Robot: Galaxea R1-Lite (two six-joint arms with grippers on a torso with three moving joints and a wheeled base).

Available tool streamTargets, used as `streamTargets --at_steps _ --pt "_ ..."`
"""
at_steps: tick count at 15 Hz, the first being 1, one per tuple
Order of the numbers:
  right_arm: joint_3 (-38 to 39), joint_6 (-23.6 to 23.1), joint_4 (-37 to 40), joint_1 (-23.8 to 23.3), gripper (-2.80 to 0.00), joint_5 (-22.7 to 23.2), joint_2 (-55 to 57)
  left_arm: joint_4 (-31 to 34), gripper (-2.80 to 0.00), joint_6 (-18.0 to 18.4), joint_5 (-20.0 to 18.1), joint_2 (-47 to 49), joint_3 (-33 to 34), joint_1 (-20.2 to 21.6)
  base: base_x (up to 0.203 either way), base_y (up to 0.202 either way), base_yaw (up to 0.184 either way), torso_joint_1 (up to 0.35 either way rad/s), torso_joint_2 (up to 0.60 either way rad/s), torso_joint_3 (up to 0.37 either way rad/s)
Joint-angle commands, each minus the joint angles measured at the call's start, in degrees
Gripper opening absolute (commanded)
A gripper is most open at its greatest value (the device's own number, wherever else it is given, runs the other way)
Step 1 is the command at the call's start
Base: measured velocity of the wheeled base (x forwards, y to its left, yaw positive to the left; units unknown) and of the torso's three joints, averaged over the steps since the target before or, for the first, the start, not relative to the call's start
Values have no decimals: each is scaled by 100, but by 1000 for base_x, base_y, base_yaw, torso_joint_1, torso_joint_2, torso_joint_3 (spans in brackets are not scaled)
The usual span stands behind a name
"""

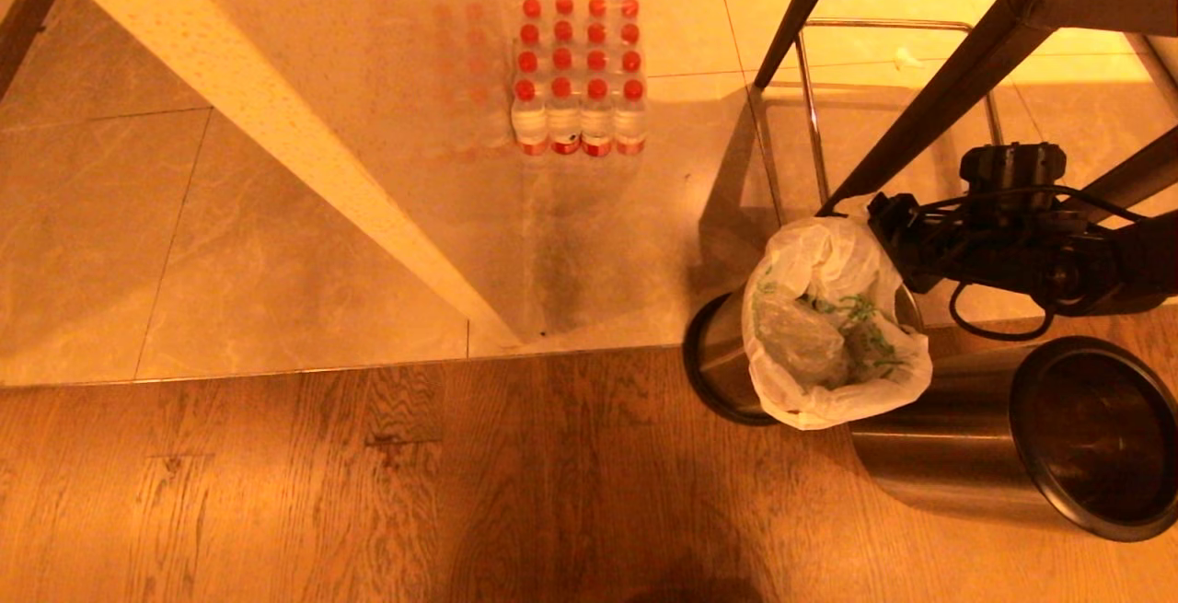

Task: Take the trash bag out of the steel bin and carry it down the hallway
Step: Pick up the trash bag

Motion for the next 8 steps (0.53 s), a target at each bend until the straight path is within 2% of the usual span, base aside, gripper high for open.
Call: streamTargets --at_steps 1,3,6,8 --pt "-9 26 -20 1 -280 15 122 0 -280 2 -1 -2 0 -3 0 0 0 0 0 0" --pt "-109 -15 -33 6 -280 23 200 0 -280 2 -1 -2 0 2 0 0 0 0 0 0" --pt "-141 -495 76 14 -280 45 191 0 -280 -6 -1 -2 0 2 0 0 0 0 0 0" --pt "-167 -510 63 14 -280 45 127 0 -280 2 -1 -2 -4 -4 0 0 0 0 0 0"
